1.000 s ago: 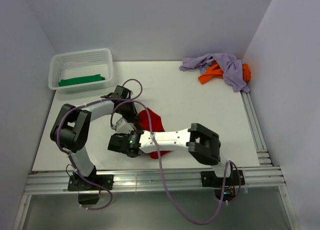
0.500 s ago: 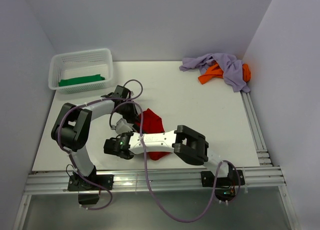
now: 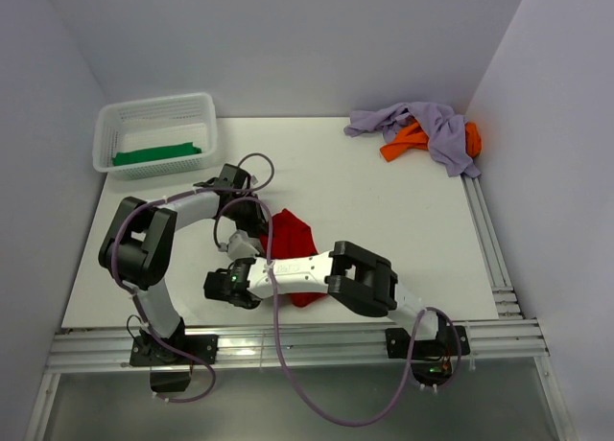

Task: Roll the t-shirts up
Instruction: Roll the tshirt

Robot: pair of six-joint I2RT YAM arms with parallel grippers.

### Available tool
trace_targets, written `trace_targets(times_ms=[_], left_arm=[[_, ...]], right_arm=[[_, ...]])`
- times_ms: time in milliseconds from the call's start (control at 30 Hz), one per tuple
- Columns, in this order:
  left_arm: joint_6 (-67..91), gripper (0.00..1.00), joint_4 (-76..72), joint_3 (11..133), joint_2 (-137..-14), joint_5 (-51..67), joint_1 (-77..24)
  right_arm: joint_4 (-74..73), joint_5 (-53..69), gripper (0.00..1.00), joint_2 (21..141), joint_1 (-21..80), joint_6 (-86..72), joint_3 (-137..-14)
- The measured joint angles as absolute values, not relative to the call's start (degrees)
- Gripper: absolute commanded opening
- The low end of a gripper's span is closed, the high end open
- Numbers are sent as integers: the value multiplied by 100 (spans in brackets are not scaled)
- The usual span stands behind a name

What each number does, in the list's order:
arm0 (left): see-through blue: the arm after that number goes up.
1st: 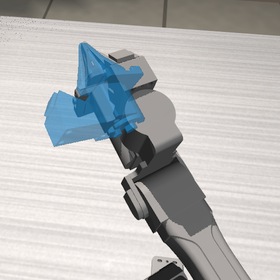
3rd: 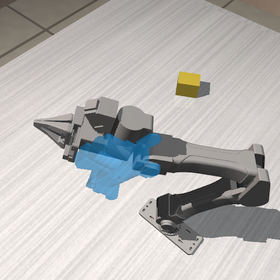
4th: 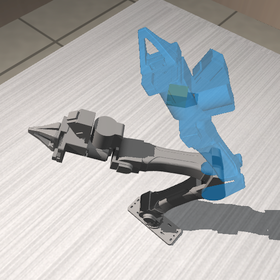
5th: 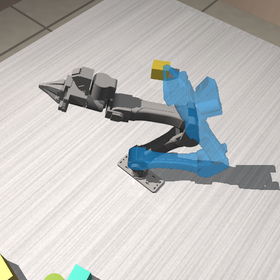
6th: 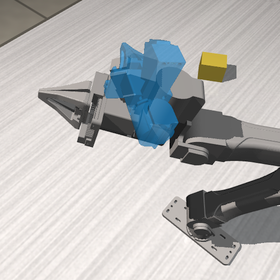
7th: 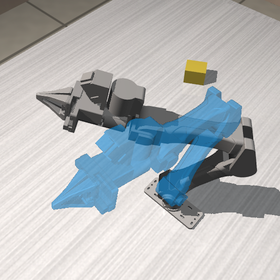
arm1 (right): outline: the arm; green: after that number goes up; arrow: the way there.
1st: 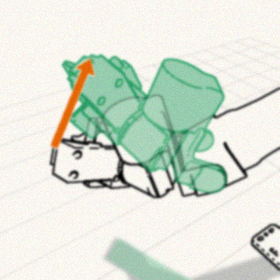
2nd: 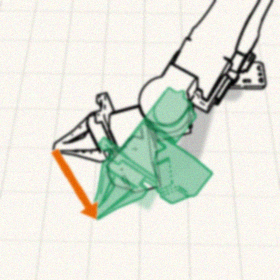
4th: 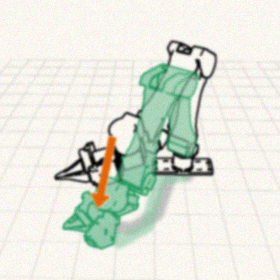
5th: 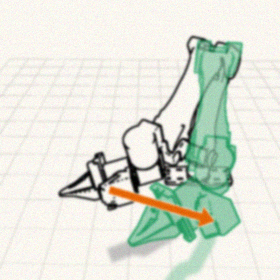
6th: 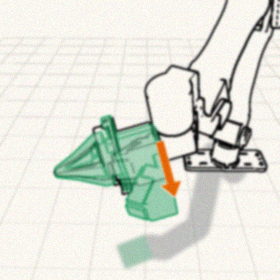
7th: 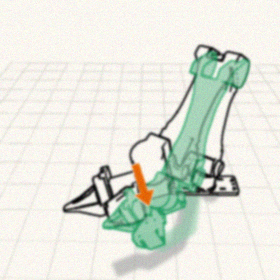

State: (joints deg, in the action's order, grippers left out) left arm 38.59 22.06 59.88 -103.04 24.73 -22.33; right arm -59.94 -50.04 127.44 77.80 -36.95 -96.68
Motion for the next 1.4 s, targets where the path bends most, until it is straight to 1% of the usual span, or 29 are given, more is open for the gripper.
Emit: trace_targets(times_ms=[100, 200, 233, 300, 333, 367, 400, 500, 567, 600, 633, 700, 800, 933, 1100, 1233, 1400], left_arm=[[3857, 0, 2198, 5986, -10304, 2480, -2231], [3859, 1, 2176, 5968, -10304, 2512, -2220], [3859, 7, 2169, 5957, -10304, 2528, -2217], [3861, 14, 2161, 5937, -10304, 2576, -2209], [3865, 20, 2145, 5924, -10304, 2604, -2204], [3859, 22, 2145, 5911, -10302, 2639, -2204], [3865, 26, 2143, 5892, -10302, 2672, -2204], [3868, 33, 2119, 5835, -10287, 2805, -2152], [3861, 43, 2078, 5787, -10237, 2882, -2082], [3859, 46, 2047, 5745, -10182, 2912, -2034], [3865, 54, 2025, 5697, -10101, 2936, -1994], [3854, 60, 1953, 5601, -9926, 3002, -1868], [3865, 74, 1793, 5448, -9590, 3129, -1660], [3876, 77, 1535, 5284, -9172, 3291, -1450], [3874, 77, 1120, 4915, -8687, 3483, -1422], [3881, 77, 823, 4456, -8409, 3559, -1424], [3885, 77, 685, 3927, -8193, 3522, -1455]], right_arm=[[-5951, -4995, 0, 12746, 7769, -3736, -9636], [-5577, -4908, 0, 12593, 7730, -3682, -9268], [-5369, -4838, 0, 12473, 7703, -3623, -9085], [-4764, -4536, 0, 12009, 7607, -3522, -8506], [-4423, -4329, 0, 11697, 7533, -3474, -8158], [-4123, -4097, 0, 11397, 7441, -3437, -7859], [-3730, -3756, 0, 11045, 7312, -3398, -7483], [-2709, -2716, 0, 10116, 6788, -3323, -6506], [-2102, -2010, 0, 9712, 6414, -3301, -5979], [-1798, -1638, 0, 9568, 6204, -3288, -5747], [-1544, -1302, 0, 9487, 6010, -3264, -5572], [-1085, -681, 0, 9424, 5706, -3221, -5317], [-467, 244, 0, 9421, 5301, -3181, -5059], [189, 1243, 0, 9566, 4912, -3260, -4880], [1872, 2698, 0, 9935, 4372, -3874, -4252], [2853, 3688, 0, 10447, 3946, -4412, -4075], [3374, 4353, 0, 10895, 3754, -4711, -4150]])
